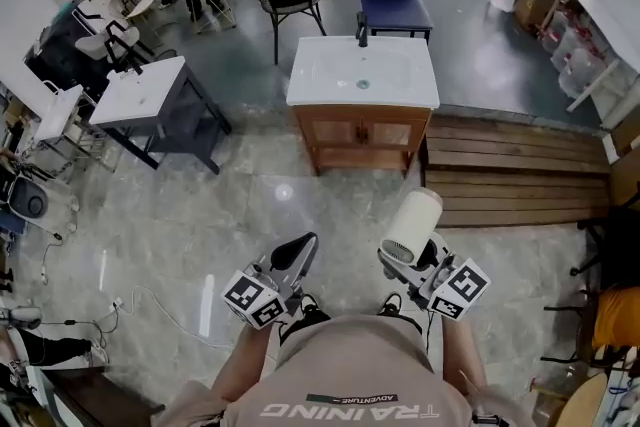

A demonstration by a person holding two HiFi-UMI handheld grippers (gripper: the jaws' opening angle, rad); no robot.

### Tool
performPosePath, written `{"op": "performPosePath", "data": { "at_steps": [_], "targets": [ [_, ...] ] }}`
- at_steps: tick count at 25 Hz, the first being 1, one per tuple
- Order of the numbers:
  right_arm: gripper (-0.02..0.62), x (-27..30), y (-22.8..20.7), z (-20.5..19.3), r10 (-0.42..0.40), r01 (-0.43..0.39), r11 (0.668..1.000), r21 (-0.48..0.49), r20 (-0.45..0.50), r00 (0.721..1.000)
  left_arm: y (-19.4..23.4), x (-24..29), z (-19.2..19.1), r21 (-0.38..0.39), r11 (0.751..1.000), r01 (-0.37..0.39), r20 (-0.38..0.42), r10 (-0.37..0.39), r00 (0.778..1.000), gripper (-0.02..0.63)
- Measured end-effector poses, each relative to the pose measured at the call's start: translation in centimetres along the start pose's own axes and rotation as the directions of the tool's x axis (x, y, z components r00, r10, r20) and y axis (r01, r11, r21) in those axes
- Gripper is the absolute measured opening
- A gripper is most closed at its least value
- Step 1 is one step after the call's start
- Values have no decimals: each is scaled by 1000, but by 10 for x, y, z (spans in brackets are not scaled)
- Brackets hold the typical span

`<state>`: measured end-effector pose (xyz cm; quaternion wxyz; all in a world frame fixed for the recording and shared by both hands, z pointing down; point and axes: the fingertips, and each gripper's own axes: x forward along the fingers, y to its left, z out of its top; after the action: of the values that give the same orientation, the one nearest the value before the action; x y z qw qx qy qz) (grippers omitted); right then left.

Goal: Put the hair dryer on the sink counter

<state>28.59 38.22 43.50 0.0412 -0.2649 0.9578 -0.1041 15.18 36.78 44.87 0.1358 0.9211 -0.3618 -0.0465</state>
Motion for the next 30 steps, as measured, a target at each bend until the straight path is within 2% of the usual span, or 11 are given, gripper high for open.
{"op": "performPosePath", "data": {
  "at_steps": [7,14,17,21,23,26,30],
  "targets": [
    [218,68,39,-7,-52,52,998,-21,-8,999,68,-55,23,25,999,40,19,-40,999,8],
    [218,122,67,-23,-91,90,995,44,26,996,112,-96,22,14,993,113,-19,-113,993,7],
    [218,134,75,-27,-96,96,994,54,8,995,129,-107,24,5,996,84,-22,-84,996,8],
    [218,142,79,-24,-84,85,994,61,-18,996,147,-108,27,65,997,50,-27,-48,998,8],
    [218,145,76,-25,-77,79,995,63,-25,997,152,-108,32,57,998,31,-13,-30,999,8],
    [218,151,68,-25,-58,60,996,61,-31,998,150,-108,37,46,999,5,-2,-5,1000,8],
    [218,155,56,-20,-27,28,998,62,-19,999,139,-103,31,77,997,16,-52,-12,999,8]
  ]
}}
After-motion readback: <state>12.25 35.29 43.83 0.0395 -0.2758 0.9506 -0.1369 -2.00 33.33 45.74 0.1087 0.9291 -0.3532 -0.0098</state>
